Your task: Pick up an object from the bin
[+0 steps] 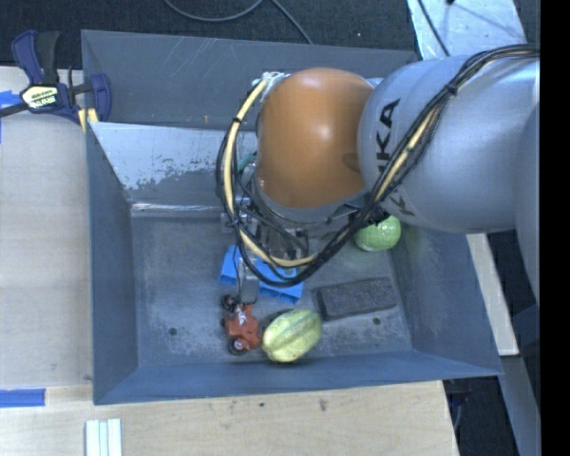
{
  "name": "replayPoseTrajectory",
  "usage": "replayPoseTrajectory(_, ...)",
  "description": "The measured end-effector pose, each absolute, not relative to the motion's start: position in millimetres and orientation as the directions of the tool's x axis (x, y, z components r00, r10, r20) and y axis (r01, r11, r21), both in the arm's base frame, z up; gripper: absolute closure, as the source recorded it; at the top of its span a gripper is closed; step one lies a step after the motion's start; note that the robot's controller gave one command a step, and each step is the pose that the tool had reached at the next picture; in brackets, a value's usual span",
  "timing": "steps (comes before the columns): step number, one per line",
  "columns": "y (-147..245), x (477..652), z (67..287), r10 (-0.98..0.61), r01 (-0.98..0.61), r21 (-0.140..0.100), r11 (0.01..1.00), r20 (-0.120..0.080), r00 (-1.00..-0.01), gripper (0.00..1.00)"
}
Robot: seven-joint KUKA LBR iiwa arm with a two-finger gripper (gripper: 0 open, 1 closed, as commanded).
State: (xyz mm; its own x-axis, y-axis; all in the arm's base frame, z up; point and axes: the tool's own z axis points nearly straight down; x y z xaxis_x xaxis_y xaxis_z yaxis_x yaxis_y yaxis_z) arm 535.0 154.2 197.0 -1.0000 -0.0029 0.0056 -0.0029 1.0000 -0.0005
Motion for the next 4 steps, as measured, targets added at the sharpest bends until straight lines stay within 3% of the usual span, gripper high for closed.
replayPoseTrajectory(1,153.5,536.9,201.7,-0.001,-0.001,0.001,1.000,-0.003,-1.000,0.00)
replayPoseTrajectory(2,144.7,544.1,184.2,-0.082,-0.082,0.002,0.997,-0.009,-0.997,0.00)
replayPoseTrajectory(3,125.8,556.1,151.1,-0.160,-0.160,0.000,0.987,-0.002,-0.987,0.00)
replayPoseTrajectory(4,85.1,561.1,88.4,-0.215,-0.215,0.005,0.977,-0.023,-0.976,1.00)
